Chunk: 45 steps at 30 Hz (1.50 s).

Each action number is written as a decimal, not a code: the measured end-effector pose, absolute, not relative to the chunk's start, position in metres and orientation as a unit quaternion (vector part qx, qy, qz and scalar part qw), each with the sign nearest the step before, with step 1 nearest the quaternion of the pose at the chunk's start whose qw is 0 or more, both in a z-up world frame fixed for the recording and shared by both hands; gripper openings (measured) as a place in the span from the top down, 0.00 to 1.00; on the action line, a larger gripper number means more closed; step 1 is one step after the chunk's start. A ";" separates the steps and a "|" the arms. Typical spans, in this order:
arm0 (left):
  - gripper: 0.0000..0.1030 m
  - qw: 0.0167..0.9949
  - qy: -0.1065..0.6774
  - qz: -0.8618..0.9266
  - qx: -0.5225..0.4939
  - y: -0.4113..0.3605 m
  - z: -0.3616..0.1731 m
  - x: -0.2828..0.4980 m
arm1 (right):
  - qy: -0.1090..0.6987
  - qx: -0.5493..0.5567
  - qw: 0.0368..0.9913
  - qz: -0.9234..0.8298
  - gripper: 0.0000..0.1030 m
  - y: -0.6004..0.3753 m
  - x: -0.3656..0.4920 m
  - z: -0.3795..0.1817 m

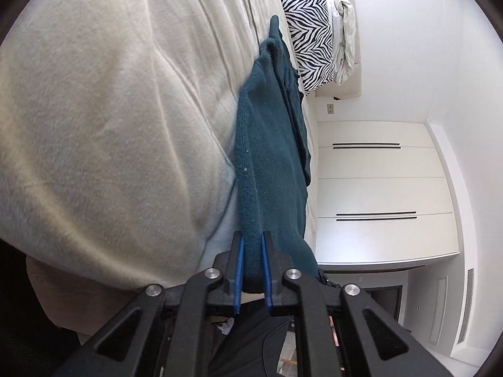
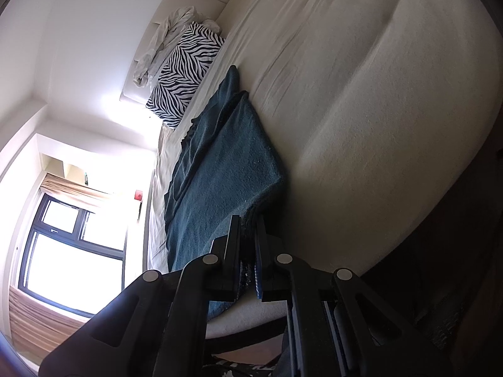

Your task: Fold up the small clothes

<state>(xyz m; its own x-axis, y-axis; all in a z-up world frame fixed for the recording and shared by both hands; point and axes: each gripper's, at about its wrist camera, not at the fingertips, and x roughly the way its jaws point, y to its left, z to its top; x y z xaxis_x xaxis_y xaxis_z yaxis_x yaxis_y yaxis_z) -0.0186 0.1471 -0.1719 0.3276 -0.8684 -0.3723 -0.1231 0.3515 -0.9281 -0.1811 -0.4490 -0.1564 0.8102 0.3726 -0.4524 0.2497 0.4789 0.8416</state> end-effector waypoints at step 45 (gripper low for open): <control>0.94 0.728 0.381 -0.285 -0.494 0.114 -0.047 0.197 | 0.242 0.440 0.863 0.057 0.94 -0.453 0.046 -0.042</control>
<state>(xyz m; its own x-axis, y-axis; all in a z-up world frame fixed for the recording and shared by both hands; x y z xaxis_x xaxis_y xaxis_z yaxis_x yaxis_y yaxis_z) 0.1966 0.1138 -0.0470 0.5472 -0.7912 -0.2731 0.0390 0.3500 -0.9359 0.0456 -0.4527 -0.0417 0.8763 0.3113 -0.3677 0.1148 0.6063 0.7869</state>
